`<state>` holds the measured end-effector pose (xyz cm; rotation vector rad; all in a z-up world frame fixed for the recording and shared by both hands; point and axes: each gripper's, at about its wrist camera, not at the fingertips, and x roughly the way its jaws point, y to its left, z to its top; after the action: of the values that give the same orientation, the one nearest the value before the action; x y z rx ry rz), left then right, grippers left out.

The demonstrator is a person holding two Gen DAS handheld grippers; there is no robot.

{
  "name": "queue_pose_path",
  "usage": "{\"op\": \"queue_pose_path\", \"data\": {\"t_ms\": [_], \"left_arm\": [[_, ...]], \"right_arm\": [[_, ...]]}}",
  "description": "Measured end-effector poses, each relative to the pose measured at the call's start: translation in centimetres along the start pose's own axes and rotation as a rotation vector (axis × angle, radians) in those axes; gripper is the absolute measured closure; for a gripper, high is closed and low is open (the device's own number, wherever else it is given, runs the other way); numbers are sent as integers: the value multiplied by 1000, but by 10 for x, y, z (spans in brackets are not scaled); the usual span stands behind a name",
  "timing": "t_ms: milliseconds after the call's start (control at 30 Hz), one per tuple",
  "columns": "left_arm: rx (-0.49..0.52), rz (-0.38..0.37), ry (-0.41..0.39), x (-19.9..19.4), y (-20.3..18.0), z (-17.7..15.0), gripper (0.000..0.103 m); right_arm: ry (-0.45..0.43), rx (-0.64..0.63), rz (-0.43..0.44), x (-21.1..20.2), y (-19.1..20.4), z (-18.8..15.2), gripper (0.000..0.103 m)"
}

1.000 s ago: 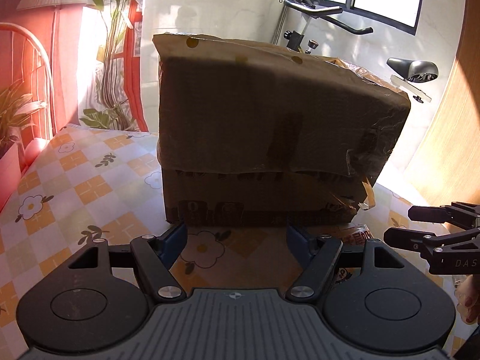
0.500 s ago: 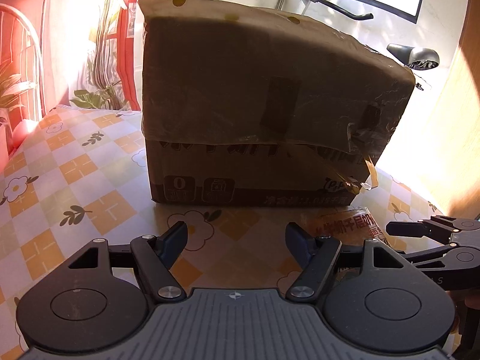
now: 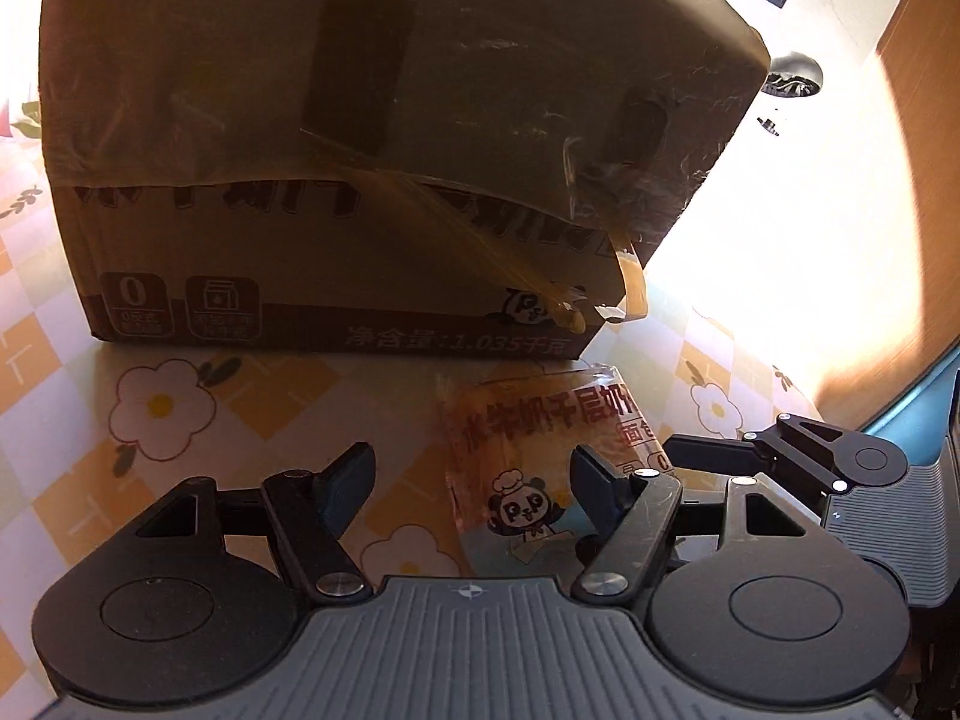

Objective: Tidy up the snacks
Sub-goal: 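Grasp the panda-printed bread bag with both grippers from its two ends, then carry the bread bag with both grippers over the box and release it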

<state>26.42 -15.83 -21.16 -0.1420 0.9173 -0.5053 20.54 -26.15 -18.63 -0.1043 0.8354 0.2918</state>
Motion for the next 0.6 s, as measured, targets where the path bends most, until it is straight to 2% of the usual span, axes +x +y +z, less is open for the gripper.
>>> {"op": "queue_pose_path", "data": {"t_ms": [267,433,500,600], "left_arm": [[-28,-72,42,29,-4,-4,29],[-28,-96,40,30,-2,-8,35],[-30,-105,40,26,-2,-9,39],[-25,-102,40,20,0,-13,40]], "right_arm": [[-24,-76,15,10,11,1,24],[-40,-76,17,9,13,-1,33],[-48,-94,31,5,17,-1,45],[-39,-90,35,2,23,0,46]]}}
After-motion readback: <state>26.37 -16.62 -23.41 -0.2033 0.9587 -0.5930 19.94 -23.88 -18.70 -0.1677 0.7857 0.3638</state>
